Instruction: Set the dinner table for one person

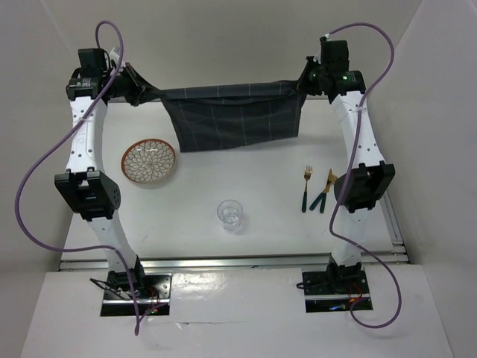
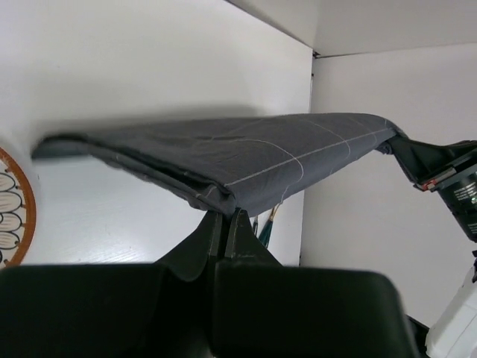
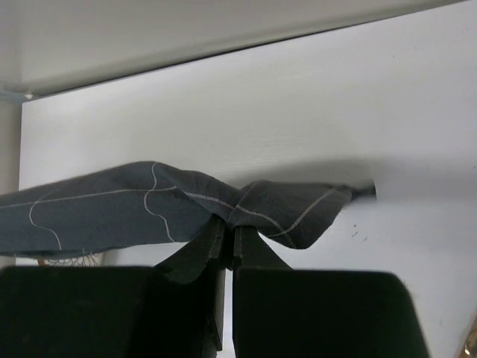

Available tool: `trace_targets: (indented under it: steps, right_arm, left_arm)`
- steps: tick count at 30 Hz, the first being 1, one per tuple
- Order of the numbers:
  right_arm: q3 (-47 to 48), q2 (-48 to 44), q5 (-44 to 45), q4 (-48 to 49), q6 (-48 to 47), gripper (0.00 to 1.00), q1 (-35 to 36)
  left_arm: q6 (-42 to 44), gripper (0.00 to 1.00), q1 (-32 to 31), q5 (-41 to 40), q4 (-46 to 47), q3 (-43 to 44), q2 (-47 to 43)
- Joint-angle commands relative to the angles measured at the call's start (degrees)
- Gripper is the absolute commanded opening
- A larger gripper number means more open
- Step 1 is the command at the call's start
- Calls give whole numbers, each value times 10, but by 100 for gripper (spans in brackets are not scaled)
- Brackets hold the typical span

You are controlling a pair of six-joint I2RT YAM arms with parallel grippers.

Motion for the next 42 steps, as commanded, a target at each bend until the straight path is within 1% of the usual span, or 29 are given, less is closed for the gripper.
trace_targets:
  steps: [1,3,6,7,9,10,11,12,13,14,15,16,17,18,20,21,22,23,24,25,26,27,29,30,31,32,34,39,42]
  right_arm:
    - [-41,-79,6,64,3,0,-12]
    - [-88,-96,11,64,3,0,-12]
    - [-169,-144,2,84,3,0,-12]
    - [-237,-158,2,92,3,0,-12]
    - [-303,-203,-10,113,3,0,-12]
    - [-375,-216,-10,118,10,0,-12]
    - [-412,-249,-16,125,10,0,-6]
    - [-450,-265,-16,132,10,0,2]
    - [-519,-280,-16,138,10,0,2]
    - [-550,-294,-16,138,10,22,9]
    - [-581,-322,-32,138,10,49,14]
    - [-607,-334,-32,129,10,70,14]
    - [-645,-343,-32,116,5,83,24]
    - [-657,-358,-24,102,-2,98,32]
    - [-671,-373,0,64,-2,100,32]
    - [-676,-387,6,57,-2,100,32]
    - [-676,-392,11,57,-2,100,32]
    - [-676,-392,11,65,-2,97,32]
    - [-676,-392,11,75,-2,93,32]
    - [-668,-374,-5,94,-2,81,32]
    - [-661,-358,-13,104,4,72,37]
    - [-645,-318,-22,114,9,63,44]
    - [-627,-271,-36,143,15,44,52]
    - [-593,-245,-41,143,15,29,52]
    - [-575,-195,-42,143,20,23,58]
    - [-562,-172,-47,148,20,19,66]
    - [-527,-115,-55,155,20,7,66]
    - [-498,-32,-43,162,37,0,66]
    - [-520,-25,-35,174,43,0,66]
  left_arm:
    - [-7,0,15,10,27,21,-41]
    - [-7,0,21,10,27,4,-57]
    - [9,0,21,4,32,-85,-114]
    - [18,0,21,-4,48,-153,-132]
    - [25,0,21,-10,54,-221,-181]
    - [32,0,21,-10,63,-285,-192]
    - [42,0,26,-10,56,-316,-203]
    - [48,2,26,-10,56,-350,-215]
    - [48,15,26,-30,56,-383,-241]
    - [60,32,26,-41,44,-440,-250]
    - [65,53,26,-50,34,-466,-262]
    - [71,95,26,-56,28,-488,-272]
    - [76,100,26,-76,18,-512,-280]
    - [91,100,26,-93,6,-512,-287]
    - [105,100,26,-131,-23,-495,-287]
    - [105,100,26,-142,-28,-485,-282]
    - [115,96,17,-142,-28,-475,-273]
    - [115,93,9,-150,-28,-449,-264]
    - [115,79,-15,-161,-28,-432,-251]
    - [115,69,-29,-168,-28,-418,-218]
    - [115,58,-43,-168,-28,-406,-199]
    - [109,30,-64,-174,-28,-380,-178]
    - [103,14,-82,-174,-21,-356,-115]
    - [94,11,-91,-189,-12,-336,-95]
    - [94,6,-108,-198,-6,-324,-76]
    - [94,1,-116,-211,-6,-312,-56]
    - [94,0,-134,-246,-6,-286,-3]
    - [87,0,-152,-269,4,-286,69]
    - [94,0,-159,-277,9,-300,75]
